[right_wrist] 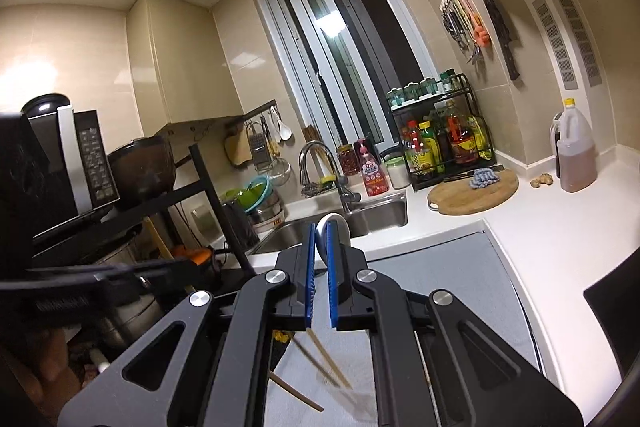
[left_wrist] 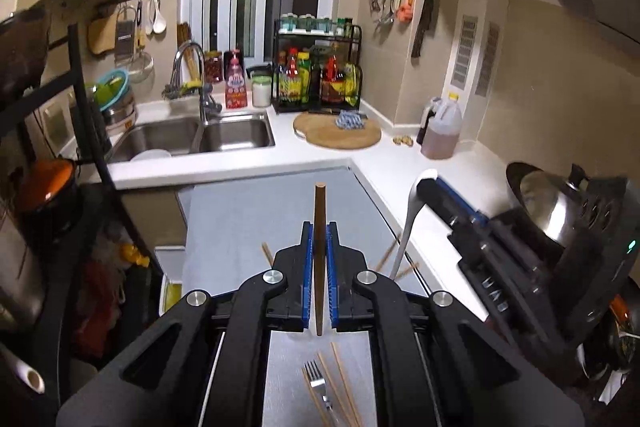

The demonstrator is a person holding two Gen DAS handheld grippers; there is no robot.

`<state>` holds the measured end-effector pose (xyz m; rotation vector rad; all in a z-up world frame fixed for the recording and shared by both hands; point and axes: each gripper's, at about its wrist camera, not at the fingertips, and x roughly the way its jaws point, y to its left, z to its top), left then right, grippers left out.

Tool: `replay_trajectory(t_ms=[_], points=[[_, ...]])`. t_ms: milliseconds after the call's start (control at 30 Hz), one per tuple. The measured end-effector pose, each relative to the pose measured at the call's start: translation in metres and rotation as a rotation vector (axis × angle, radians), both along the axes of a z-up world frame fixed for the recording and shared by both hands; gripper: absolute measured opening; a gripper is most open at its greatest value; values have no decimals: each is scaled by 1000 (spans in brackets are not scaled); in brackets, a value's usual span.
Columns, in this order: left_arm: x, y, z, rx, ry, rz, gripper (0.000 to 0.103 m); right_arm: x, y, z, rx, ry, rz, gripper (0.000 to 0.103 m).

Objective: Organize utensils
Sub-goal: 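Lower the held chopstick and spoon into the clear container with both tools, then open both tools to release the chopstick and spoon into the container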

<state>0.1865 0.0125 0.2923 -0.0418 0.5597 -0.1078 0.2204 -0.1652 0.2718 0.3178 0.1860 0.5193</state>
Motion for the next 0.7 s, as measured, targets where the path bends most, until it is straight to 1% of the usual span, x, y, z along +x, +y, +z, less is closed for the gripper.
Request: replay_trajectory(t_ms=[100,200,300,367,500,600,667,700], points=[[18,1,3,2,-15,11,6,22,2,-8,16,4,-2,6],[39,2,-8,-1,2,14,6,42,3,-24,12,25,-4,6],[65,0,-34,8,51,12,6,59,1,-49,11,79,-13,6],[76,1,-50,7,82,8,6,67,-1,-65,10,121,-5,6],[90,1,-81,6,136,-1,6,77,-1,-90,-31,192,-6,6],[94,-1,-98,7,164,-12,6,81,0,-101,-64,235,0,7],[95,-3,-110,7,189,-20,6,80,3,-106,-88,249,0,10],[96,-3,-113,10,199,-24,6,80,3,-107,-94,255,0,10]])
